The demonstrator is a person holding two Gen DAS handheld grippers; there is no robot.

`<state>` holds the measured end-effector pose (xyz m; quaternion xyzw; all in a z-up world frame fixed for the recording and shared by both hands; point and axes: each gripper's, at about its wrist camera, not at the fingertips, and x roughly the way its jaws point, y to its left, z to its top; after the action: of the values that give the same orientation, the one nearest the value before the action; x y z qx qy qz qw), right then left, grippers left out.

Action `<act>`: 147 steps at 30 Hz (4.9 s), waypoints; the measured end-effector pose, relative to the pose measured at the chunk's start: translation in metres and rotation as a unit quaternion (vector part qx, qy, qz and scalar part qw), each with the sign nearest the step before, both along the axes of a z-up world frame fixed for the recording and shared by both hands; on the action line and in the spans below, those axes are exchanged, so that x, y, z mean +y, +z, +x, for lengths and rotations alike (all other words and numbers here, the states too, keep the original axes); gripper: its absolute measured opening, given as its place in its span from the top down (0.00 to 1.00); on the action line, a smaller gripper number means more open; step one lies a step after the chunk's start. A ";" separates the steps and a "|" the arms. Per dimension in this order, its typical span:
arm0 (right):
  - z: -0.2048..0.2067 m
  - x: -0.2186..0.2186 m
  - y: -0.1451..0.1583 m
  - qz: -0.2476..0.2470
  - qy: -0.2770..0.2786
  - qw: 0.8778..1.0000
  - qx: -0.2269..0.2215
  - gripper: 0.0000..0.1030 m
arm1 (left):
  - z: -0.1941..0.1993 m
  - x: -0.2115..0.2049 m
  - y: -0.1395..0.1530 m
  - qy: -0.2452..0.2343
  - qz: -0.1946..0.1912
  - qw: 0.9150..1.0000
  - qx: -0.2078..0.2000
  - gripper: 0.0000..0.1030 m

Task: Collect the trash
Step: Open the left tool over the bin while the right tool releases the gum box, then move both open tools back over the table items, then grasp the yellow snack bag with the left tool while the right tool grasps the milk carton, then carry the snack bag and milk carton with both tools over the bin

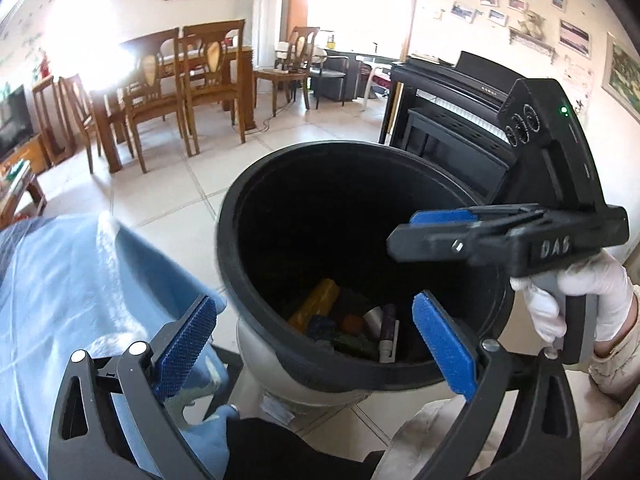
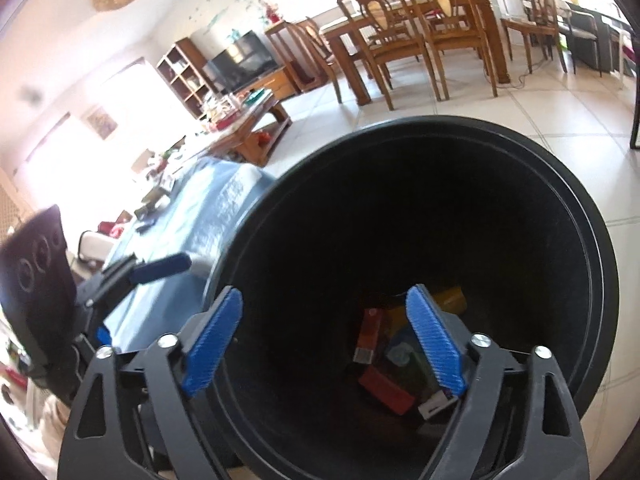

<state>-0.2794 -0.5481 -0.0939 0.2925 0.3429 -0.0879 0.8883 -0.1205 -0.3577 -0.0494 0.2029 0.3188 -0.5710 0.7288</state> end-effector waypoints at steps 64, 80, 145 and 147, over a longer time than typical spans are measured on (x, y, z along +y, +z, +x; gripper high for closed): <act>0.523 0.285 0.055 -0.327 0.461 0.821 -0.077 0.29 | 0.369 0.259 0.037 0.158 0.075 0.975 -0.136 0.05; 0.589 0.308 0.004 -0.325 0.572 0.753 0.000 0.49 | 0.389 0.240 -0.002 0.021 0.130 0.979 -0.154 0.06; -0.033 -0.015 0.028 0.016 0.098 0.992 -0.075 0.52 | 0.003 0.017 0.059 -0.045 -0.077 0.993 -0.076 0.86; -0.046 -0.024 0.020 0.019 0.082 0.994 -0.070 0.52 | -0.005 -0.001 0.049 -0.059 -0.072 0.993 -0.075 0.86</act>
<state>-0.3253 -0.5723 -0.0737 0.2854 0.3048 0.0126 0.9086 -0.1260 -0.3589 -0.0003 0.2108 0.2092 -0.6177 0.7282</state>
